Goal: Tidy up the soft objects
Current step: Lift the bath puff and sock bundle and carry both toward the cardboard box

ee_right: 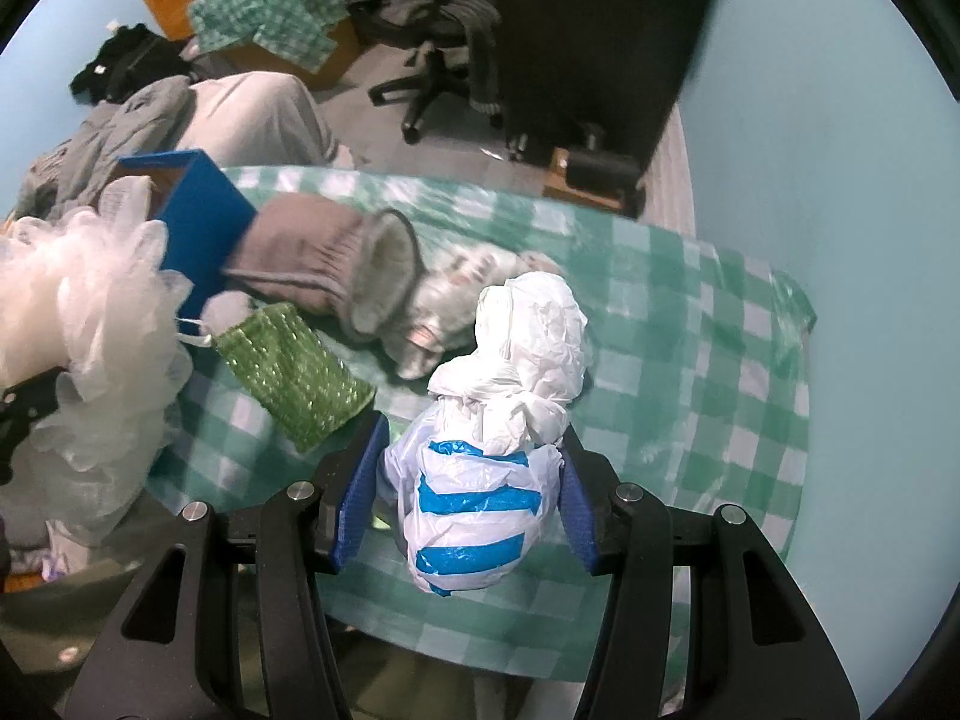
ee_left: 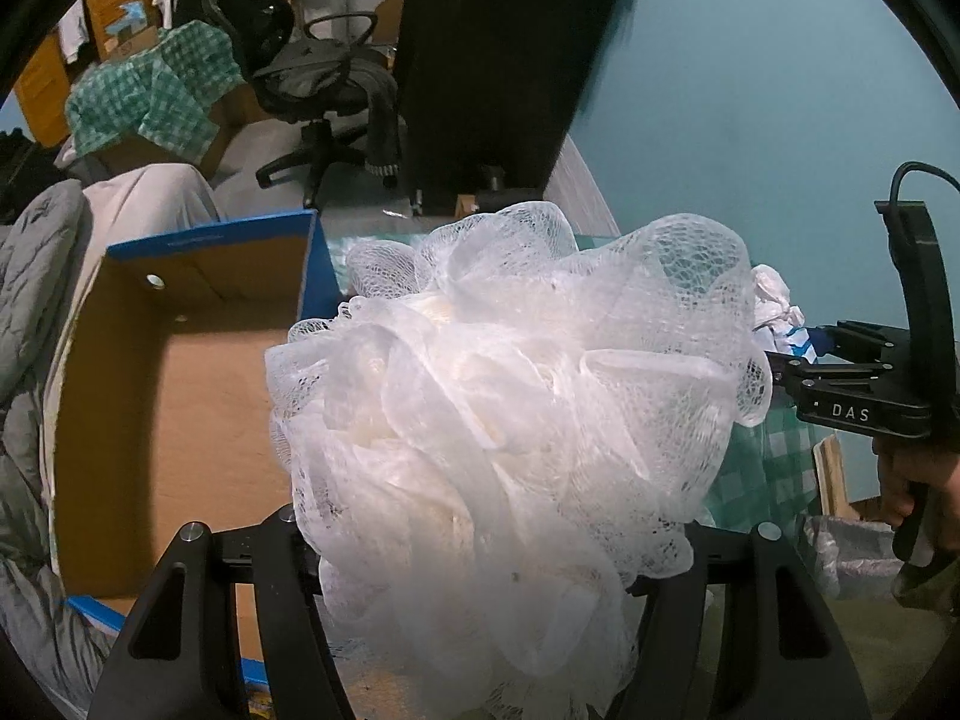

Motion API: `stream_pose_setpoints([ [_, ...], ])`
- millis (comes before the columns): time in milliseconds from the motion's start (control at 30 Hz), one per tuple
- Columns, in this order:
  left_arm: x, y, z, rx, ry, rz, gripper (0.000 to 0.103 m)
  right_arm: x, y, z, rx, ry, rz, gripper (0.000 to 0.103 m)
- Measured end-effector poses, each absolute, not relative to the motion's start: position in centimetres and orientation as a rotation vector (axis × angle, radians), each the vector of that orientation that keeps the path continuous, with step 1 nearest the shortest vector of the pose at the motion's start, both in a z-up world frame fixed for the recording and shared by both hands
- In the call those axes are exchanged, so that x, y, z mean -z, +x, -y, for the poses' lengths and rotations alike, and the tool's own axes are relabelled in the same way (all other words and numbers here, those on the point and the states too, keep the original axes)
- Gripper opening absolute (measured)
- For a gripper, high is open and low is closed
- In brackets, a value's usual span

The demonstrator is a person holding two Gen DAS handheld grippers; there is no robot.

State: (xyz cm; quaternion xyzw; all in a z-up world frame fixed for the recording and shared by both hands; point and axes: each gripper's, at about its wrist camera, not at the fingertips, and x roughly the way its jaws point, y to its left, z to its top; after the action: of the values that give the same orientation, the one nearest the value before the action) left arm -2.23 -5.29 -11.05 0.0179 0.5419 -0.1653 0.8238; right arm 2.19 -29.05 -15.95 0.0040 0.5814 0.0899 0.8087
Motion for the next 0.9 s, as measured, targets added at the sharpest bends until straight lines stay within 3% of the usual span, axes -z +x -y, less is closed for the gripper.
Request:
stream_pose_setpoints([
  [367, 9.7, -1.9, 3.3, 0.362, -0.023, -1.127, 0.066, 14.3, 4.3, 25.5, -0.296, 0.003, -1.207, 0.053],
  [900, 13.2, -1.0, 1.2, 0.338, -0.095, -1.217, 0.066, 23.9, 6.7, 17.7, -0.478, -0.039, -1.286, 0.053],
])
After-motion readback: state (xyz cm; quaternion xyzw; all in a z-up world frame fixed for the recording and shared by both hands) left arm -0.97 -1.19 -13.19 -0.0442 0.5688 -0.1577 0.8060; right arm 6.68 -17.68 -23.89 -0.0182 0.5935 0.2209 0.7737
